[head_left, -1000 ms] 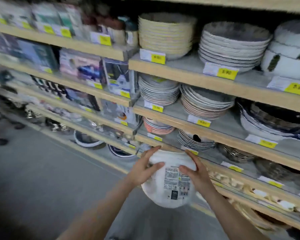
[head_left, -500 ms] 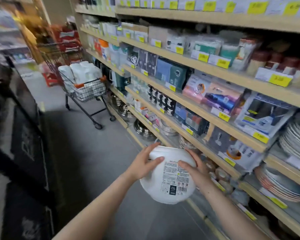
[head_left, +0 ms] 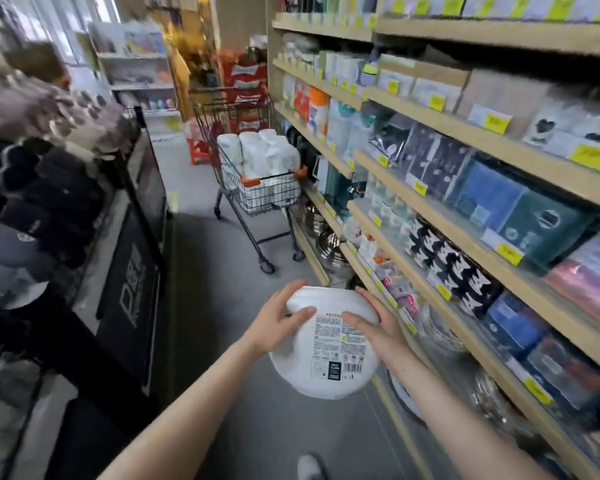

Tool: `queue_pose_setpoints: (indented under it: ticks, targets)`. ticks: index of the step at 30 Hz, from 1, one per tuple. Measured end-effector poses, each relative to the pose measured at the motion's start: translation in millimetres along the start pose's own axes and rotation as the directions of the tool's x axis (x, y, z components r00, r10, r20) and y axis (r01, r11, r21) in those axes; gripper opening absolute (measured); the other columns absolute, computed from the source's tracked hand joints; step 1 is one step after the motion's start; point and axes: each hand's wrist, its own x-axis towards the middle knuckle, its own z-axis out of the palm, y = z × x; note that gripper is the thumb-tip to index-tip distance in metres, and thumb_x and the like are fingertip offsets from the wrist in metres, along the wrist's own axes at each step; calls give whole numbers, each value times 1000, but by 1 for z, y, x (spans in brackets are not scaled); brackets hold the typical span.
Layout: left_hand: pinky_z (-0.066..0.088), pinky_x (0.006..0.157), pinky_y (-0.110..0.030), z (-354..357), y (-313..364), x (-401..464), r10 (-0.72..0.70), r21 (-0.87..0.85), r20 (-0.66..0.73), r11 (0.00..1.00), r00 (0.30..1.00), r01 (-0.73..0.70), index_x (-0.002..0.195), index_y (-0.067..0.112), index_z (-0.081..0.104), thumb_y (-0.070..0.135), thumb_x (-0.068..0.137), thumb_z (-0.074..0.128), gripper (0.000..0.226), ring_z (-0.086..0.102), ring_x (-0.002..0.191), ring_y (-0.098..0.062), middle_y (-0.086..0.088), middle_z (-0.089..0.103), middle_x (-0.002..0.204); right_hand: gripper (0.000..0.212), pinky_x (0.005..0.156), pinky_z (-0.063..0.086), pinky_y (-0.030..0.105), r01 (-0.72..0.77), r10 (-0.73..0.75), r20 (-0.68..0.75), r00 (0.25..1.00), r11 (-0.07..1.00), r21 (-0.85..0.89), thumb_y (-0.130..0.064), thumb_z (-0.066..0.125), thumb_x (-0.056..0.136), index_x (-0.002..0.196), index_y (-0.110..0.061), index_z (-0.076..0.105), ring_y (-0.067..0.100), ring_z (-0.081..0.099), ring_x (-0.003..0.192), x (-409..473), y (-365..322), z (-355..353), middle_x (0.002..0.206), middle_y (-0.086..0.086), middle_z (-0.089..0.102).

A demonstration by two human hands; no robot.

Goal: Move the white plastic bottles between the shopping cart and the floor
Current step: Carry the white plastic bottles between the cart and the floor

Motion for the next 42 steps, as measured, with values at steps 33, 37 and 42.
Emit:
queue_pose_setpoints:
  ticks: [33,37,42]
  targets:
    - [39,88,-13,-396,-214,581,13,-16,42,1000,999,-12,112,62,42,64,72,55,42,51,110,-5,13,54,118,91,65,54,21,-62,61,130,990,998,2,-45,82,40,124,-39,48,10,67,90,662,-130,278,118,-3,59]
    - [46,96,-29,-415,-249,666,8,-33,70,999,998,-6,125,47,44,67,70,58,60,54,113,-8,7,55,125,93,58,50,13,-42,44,123,991,999,-15,-44,80,40,126,-31,46,3,63,88,743,-133,289,114,-6,58]
    - [44,96,-23,-451,-265,757,-30,11,95,1000,995,29,126,48,41,68,63,67,71,53,116,-8,9,55,128,79,89,51,35,-65,78,122,989,992,-109,-45,81,48,119,-44,46,16,56,108,842,-146,299,125,-6,49]
